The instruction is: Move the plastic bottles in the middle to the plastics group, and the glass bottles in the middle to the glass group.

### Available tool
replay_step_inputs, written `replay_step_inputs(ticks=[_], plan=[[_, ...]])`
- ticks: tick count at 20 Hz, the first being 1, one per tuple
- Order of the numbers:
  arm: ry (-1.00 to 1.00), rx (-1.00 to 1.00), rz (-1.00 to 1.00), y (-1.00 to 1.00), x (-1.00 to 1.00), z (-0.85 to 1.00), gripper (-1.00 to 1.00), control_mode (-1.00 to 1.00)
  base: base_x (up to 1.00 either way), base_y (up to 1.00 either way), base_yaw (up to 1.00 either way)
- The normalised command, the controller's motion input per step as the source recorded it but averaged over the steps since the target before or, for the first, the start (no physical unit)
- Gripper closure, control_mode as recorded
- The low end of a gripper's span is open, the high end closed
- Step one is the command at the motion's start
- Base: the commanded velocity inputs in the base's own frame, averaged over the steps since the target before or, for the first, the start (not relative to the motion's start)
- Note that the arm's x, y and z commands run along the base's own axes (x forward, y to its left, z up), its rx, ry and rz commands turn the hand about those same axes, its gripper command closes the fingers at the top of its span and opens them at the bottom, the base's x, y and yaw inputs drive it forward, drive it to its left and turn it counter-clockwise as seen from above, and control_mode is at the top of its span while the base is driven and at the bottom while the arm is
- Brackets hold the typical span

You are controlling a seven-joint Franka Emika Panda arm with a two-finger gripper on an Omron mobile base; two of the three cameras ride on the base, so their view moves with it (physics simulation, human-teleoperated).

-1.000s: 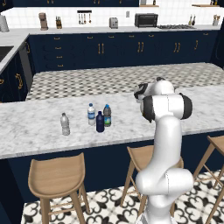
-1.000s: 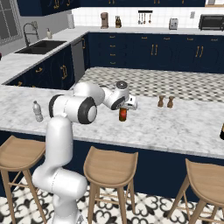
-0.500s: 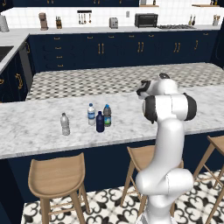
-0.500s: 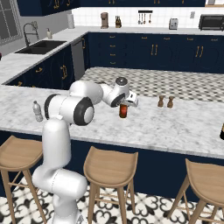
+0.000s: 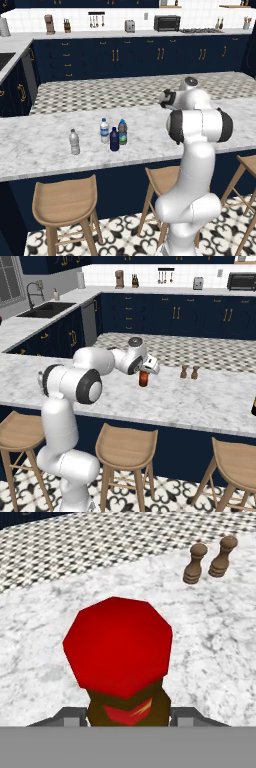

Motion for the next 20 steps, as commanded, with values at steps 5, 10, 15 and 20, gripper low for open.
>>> replay_step_inputs(ticks=[5, 10, 15, 20], plan=[[0.00, 0.00, -0.24, -0.14, -0.23, 0.33, 1.00, -1.00, 0.00, 0.00, 0.00], [0.00, 0.00, -0.21, -0.16, -0.24, 0.28, 1.00, -1.00, 0.00, 0.00, 0.00], [0.00, 0.00, -0.18, -0.25, -0.16, 0.21, 1.00, -1.00, 0.00, 0.00, 0.00], [-0.01, 0.00, -0.16, -0.46, -0.11, 0.08, 1.00, -1.00, 0.00, 0.00, 0.00]])
